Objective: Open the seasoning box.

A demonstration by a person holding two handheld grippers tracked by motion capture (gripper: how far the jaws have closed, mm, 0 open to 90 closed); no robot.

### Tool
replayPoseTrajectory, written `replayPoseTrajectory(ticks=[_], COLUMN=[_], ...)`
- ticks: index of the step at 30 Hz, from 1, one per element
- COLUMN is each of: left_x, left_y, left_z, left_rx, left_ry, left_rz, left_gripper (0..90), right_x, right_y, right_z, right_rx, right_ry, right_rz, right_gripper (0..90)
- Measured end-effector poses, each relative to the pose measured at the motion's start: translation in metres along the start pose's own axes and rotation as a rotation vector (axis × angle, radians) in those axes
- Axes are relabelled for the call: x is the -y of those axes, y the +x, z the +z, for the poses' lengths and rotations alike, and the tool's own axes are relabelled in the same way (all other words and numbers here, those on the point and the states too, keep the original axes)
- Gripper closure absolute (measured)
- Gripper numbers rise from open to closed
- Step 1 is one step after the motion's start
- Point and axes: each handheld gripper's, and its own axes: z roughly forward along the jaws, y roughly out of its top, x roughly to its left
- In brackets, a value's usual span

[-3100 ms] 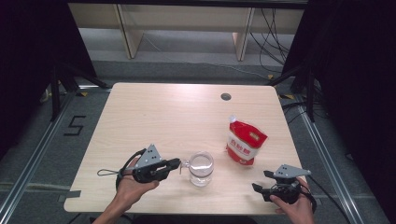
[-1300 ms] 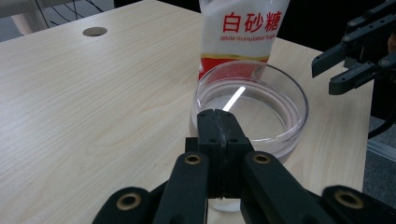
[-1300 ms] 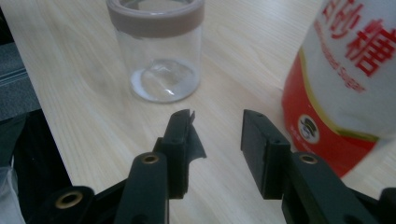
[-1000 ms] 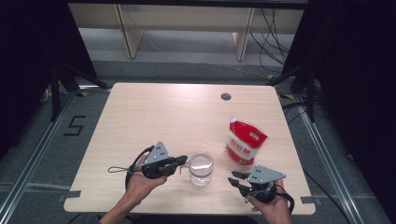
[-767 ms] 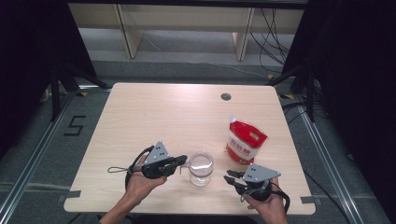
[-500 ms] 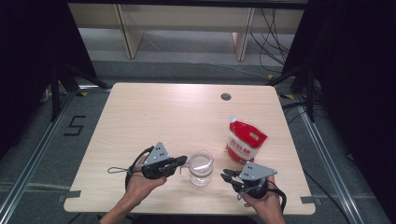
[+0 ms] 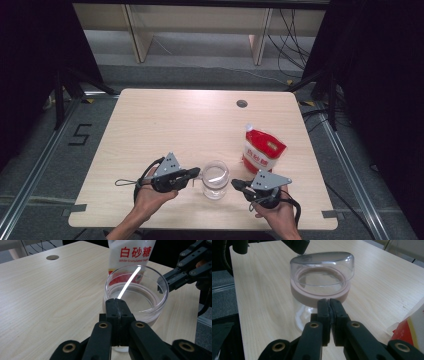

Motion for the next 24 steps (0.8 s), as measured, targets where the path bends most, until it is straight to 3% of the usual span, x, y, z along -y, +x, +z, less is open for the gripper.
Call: replayPoseTrajectory(ticks=[16,19,20,21,24], left_x=[0.001,0.002,0.002,0.003,0.009], left_y=[-0.002,-0.001,-0.002,-0.003,-0.006], left_z=[-0.002,-0.005,-0.007,-0.007,-0.011], left_rx=[0.003,0.036,0.027,0.036,0.034], left_ry=[0.004,0.005,0.012,0.006,0.026], left_rz=[-0.003,0.008,0.011,0.014,0.045], left_gripper=[88.7,81.6,81.6,75.1,67.3], right_x=[-0.012,-0.012,-0.012,-0.013,-0.015], right_y=[0.003,0.004,0.004,0.005,0.005], right_z=[0.008,0.008,0.008,0.008,0.009], right_rx=[-0.002,-0.002,-0.002,0.005,-0.003], right_ry=[-0.023,-0.033,-0.033,-0.031,-0.035], right_rz=[-0.021,-0.021,-0.021,-0.008,-0.019], right_gripper=[88.0,88.0,88.0,87.9,87.9])
